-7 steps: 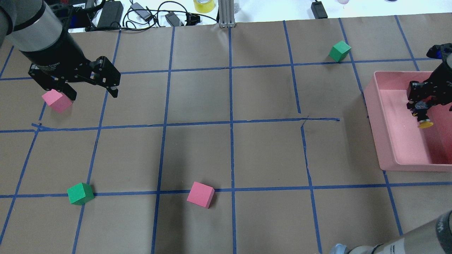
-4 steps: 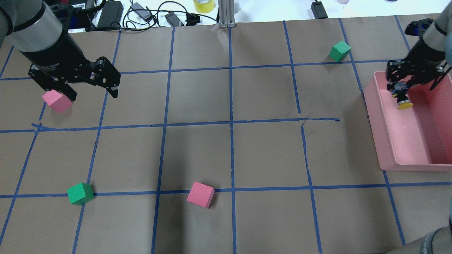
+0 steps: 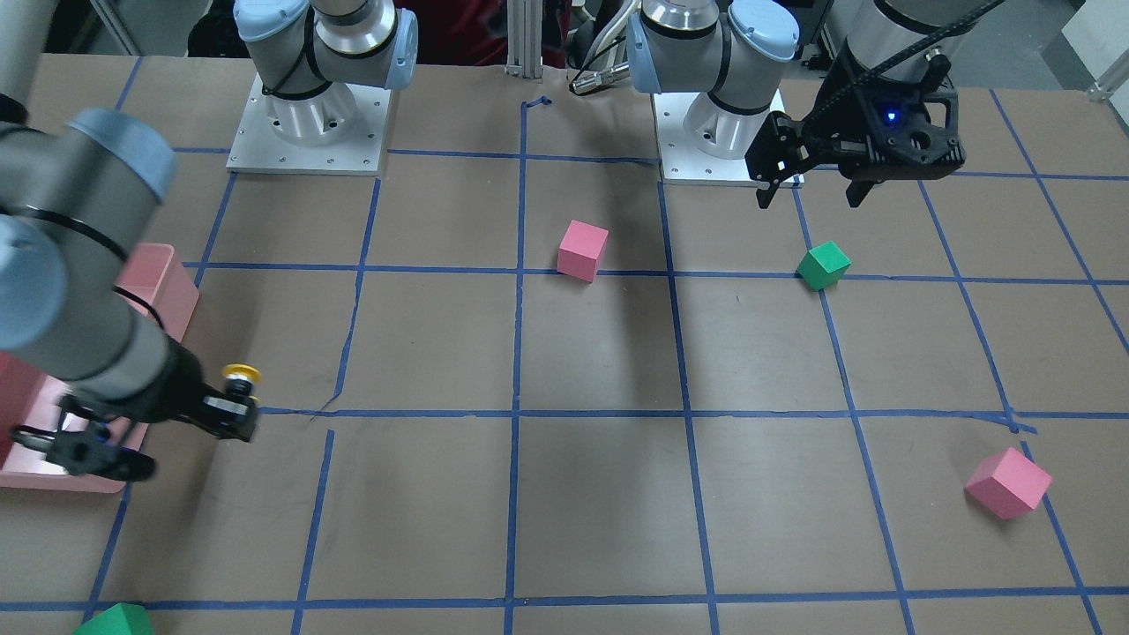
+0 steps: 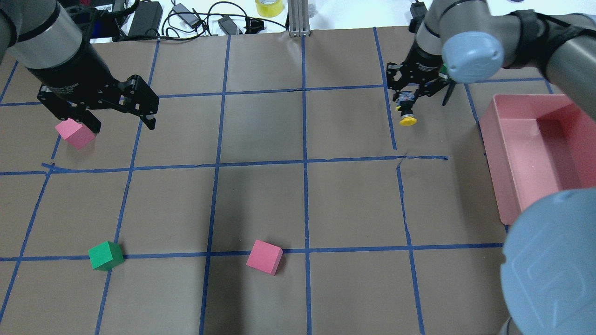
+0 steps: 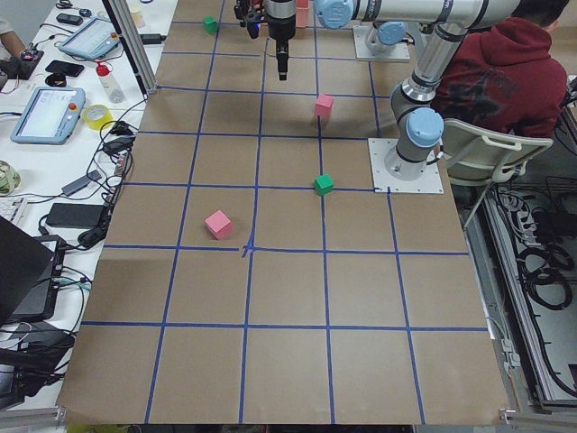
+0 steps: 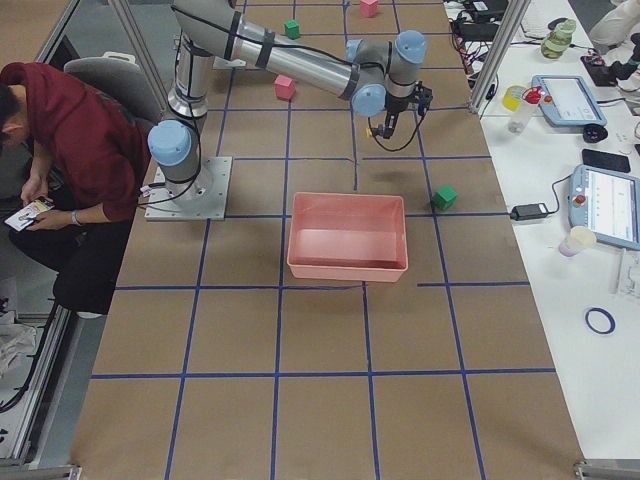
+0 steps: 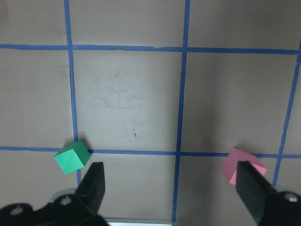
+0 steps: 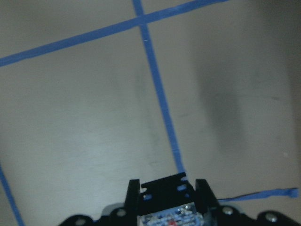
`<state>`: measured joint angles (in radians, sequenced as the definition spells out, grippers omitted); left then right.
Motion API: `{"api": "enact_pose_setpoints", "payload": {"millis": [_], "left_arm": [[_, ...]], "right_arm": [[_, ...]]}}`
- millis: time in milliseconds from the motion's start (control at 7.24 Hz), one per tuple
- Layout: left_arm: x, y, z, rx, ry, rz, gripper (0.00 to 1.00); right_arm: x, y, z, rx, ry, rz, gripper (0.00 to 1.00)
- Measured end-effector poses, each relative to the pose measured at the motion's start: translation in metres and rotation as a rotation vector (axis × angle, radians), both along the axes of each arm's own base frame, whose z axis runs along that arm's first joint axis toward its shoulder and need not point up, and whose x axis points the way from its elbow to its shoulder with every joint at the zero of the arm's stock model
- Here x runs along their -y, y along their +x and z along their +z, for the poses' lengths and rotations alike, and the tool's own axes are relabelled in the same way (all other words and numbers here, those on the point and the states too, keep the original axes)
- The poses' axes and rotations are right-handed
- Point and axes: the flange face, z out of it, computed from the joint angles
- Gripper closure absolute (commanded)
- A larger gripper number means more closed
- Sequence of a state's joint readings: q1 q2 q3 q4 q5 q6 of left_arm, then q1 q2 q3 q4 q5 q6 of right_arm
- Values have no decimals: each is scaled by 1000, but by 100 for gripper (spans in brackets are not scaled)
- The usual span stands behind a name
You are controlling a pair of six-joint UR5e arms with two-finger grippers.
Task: Align button upright
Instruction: 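Lift the button switch out of the bin and carry it to table center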
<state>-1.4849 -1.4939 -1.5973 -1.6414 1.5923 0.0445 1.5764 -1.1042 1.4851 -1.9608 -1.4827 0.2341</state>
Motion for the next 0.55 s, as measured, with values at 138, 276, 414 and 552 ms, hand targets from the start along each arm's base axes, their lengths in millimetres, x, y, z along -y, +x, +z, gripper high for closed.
{"api": "enact_pose_setpoints", "payload": {"millis": [138,276,414,552], "left_arm": [[-1,0,-1,0,1,-3,0],[-2,0,-2,-1,3,-8,0],[-3,0,-3,-2,3,-13,0],[-4,0,-3,-1,3,-15,0]], "right_arm": [[7,49,-9,11,-13,17,100],[12,84,-18,44,-23,9,100],[18,110,-30,96,-20,-12,100],[22,135,-40,133,-13,-25,100]]}}
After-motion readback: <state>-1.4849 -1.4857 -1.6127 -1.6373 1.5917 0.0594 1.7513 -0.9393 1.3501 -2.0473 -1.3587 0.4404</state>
